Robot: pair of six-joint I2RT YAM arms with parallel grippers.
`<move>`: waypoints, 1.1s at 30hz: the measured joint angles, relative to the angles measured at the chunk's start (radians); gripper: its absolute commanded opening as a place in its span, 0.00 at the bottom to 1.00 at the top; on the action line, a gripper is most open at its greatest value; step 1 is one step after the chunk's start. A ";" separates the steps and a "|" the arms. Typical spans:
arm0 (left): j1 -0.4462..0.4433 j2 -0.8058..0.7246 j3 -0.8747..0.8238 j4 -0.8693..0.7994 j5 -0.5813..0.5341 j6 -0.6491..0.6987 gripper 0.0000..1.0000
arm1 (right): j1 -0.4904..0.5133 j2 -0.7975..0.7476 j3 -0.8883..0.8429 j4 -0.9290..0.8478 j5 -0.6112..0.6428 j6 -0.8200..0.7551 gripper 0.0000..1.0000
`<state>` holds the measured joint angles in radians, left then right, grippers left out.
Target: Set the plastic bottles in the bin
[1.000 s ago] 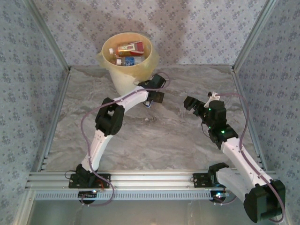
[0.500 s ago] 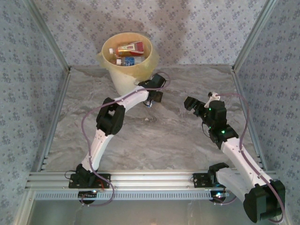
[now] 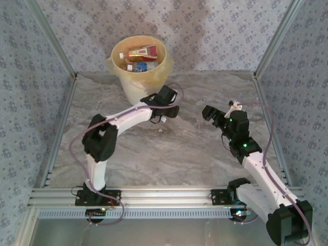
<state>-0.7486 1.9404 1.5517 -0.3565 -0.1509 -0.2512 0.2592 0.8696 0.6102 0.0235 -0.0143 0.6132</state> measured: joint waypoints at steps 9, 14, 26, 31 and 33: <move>0.010 -0.302 -0.050 0.185 0.039 0.029 0.57 | -0.005 -0.003 0.000 0.002 0.000 0.000 1.00; 0.060 -0.333 -0.015 0.233 0.061 0.046 0.57 | -0.005 -0.023 0.000 0.005 -0.002 0.000 1.00; 0.193 -0.350 0.063 0.352 0.058 0.117 0.56 | -0.005 -0.097 -0.006 0.100 -0.081 -0.064 1.00; 0.252 -0.311 0.183 0.354 0.058 0.156 0.56 | -0.005 -0.100 -0.006 0.102 -0.087 -0.072 1.00; 0.282 -0.283 0.231 0.350 0.058 0.169 0.56 | -0.005 -0.100 -0.006 0.102 -0.088 -0.072 1.00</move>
<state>-0.4671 1.6577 1.7824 -0.0067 -0.0929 -0.0818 0.2546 0.7700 0.6044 0.1257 -0.1020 0.5415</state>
